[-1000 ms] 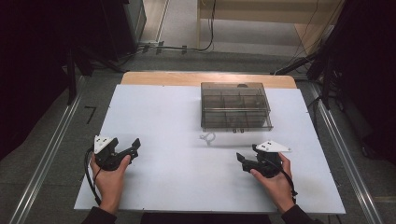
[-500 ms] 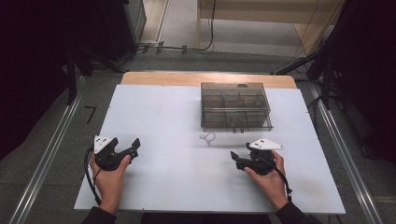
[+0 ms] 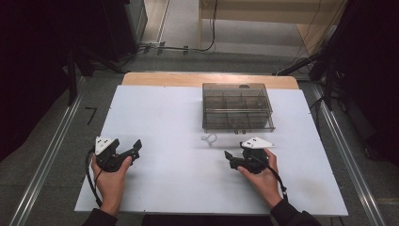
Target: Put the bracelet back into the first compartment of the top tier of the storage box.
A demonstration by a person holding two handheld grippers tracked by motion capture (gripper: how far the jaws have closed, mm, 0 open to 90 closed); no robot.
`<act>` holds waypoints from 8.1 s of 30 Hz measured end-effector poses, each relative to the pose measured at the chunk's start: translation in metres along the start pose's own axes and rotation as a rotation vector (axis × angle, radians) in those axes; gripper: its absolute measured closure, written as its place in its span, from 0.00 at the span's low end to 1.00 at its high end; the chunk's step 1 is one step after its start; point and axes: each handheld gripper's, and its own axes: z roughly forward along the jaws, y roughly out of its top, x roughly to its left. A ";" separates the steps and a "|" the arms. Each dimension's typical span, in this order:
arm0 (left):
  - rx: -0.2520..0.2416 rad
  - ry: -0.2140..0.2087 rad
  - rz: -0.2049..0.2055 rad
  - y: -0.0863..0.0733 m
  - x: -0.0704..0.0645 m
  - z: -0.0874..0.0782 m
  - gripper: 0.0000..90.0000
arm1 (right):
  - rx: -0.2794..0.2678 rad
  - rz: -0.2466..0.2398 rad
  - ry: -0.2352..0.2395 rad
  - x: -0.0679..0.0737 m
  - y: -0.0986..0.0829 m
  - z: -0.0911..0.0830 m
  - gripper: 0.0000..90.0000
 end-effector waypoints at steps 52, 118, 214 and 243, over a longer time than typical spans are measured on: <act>0.007 -0.006 -0.010 0.000 0.002 0.002 0.13 | 0.032 -0.036 0.027 0.029 0.024 0.052 0.58; 0.009 -0.008 -0.016 0.000 0.003 0.002 0.13 | 0.013 -0.052 0.077 0.037 0.035 0.049 0.93; 0.015 -0.009 -0.020 -0.001 0.002 0.002 0.13 | -0.127 -0.030 0.157 0.033 0.068 -0.037 0.93; 0.018 -0.012 -0.021 -0.002 0.002 0.003 0.14 | -0.167 -0.004 0.121 0.021 0.077 -0.028 0.93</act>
